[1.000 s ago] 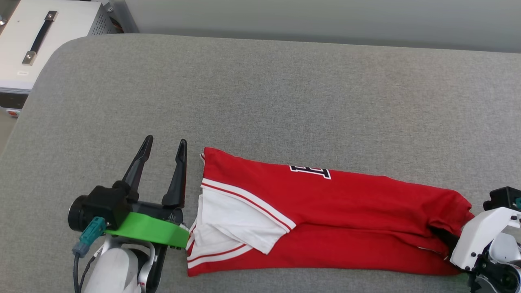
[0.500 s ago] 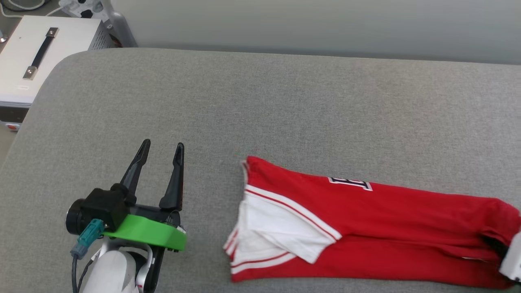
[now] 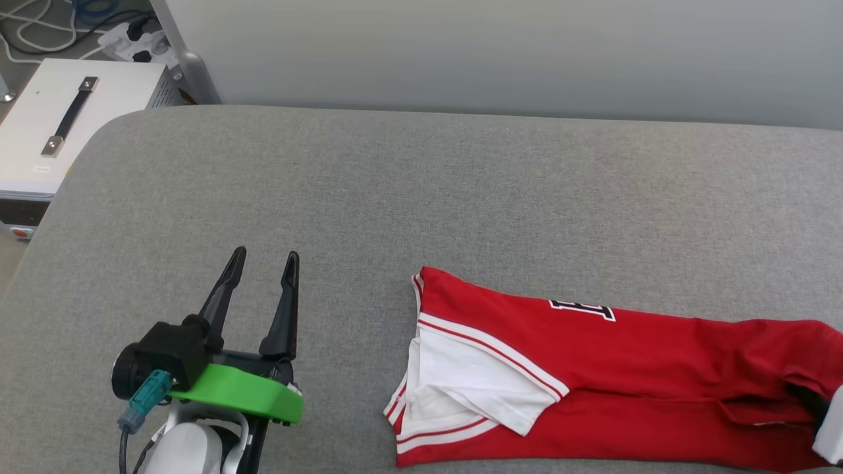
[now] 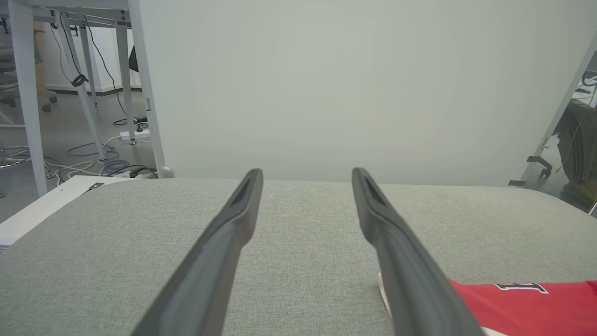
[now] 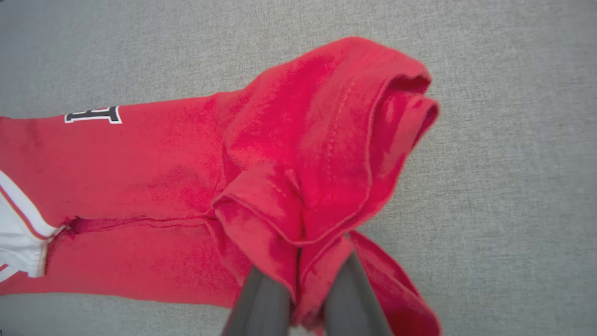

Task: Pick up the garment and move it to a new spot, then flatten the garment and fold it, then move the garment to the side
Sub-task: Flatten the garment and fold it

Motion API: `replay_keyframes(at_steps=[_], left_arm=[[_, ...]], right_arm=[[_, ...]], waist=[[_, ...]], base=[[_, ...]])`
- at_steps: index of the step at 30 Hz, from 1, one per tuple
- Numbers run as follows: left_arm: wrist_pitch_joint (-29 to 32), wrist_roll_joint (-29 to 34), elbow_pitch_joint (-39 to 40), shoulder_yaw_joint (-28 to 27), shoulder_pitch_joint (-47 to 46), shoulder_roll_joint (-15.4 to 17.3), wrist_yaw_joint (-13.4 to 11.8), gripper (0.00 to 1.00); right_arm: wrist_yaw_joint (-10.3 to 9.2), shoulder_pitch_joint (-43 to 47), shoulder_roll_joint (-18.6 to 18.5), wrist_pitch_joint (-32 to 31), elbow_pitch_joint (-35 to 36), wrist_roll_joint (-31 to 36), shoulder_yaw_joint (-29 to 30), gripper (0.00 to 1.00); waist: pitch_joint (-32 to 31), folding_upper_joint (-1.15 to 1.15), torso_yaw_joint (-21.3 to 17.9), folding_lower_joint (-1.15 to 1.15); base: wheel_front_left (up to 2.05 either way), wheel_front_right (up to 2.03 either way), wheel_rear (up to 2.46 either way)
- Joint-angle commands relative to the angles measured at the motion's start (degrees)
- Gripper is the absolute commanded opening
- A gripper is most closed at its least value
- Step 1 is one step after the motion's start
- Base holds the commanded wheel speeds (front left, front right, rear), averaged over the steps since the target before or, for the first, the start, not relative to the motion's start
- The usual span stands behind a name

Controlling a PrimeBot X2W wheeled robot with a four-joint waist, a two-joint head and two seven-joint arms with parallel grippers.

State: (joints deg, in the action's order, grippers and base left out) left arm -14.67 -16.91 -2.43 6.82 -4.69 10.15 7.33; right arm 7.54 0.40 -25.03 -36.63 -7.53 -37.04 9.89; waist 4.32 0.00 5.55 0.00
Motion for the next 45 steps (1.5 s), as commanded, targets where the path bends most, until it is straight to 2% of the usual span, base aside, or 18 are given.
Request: replay_keyframes(at_steps=[1, 6, 12, 19, 23, 30, 35, 45], left_arm=[[-0.33, -0.40, 0.11, -0.24, 0.80, -0.37, 0.15, 1.00], [-0.33, -0.54, 0.26, -0.12, 1.00, -0.84, 0.15, 1.00], [-0.33, -0.75, 0.30, -0.06, 0.88, -1.40, 0.15, 1.00], [-0.33, -0.94, 0.07, -0.17, 0.73, -1.47, 0.15, 1.00], [-0.33, -1.01, 0.02, -0.19, 0.55, -1.31, 0.15, 1.00], [-0.33, -1.31, -0.11, -0.90, 0.57, -0.85, 0.15, 1.00], [-0.33, -1.43, -0.16, -0.83, 0.35, -0.58, 0.15, 1.00], [-0.33, -1.67, -0.18, 0.22, -0.04, -0.40, 0.15, 1.00]], right_arm=[[-0.05, 1.18, 0.81, -0.78, 1.57, 0.20, -0.50, 0.00], [-0.05, 3.57, 3.39, -3.84, 8.34, 0.62, -2.24, 0.00], [-0.05, 3.82, 8.42, -6.50, 14.66, 0.10, -4.99, 0.00], [-0.05, 0.47, 17.23, -7.50, 16.19, -0.33, -7.98, 0.00], [-0.05, -1.84, 20.82, -7.38, 15.90, -1.00, -9.65, 0.00], [-0.05, -4.28, 22.11, -4.54, 13.03, -3.20, -14.70, 0.00], [-0.05, -5.98, 22.14, -0.33, 6.31, -5.86, -18.57, 0.00], [-0.05, -11.24, 22.15, 6.17, -4.81, -6.56, -22.85, 0.00]], waist=[[-0.49, 0.00, -0.17, 0.00], [-0.77, 0.00, 0.00, 0.00], [-0.37, 0.00, 0.89, 0.00], [-0.38, 0.00, 2.58, 0.00], [-0.38, 0.00, 3.59, 0.00], [-0.39, 0.00, 4.92, 0.00], [-0.41, 0.00, 5.79, 0.00], [0.21, 0.00, 7.26, 0.00]], base=[[0.00, 0.00, 0.00], [0.00, 0.00, 0.00], [0.00, 0.00, 0.00], [0.00, 0.00, 0.00], [0.00, 0.00, 0.00], [0.00, 0.00, 0.00], [0.00, 0.00, 0.00], [0.00, 0.00, 0.00]])
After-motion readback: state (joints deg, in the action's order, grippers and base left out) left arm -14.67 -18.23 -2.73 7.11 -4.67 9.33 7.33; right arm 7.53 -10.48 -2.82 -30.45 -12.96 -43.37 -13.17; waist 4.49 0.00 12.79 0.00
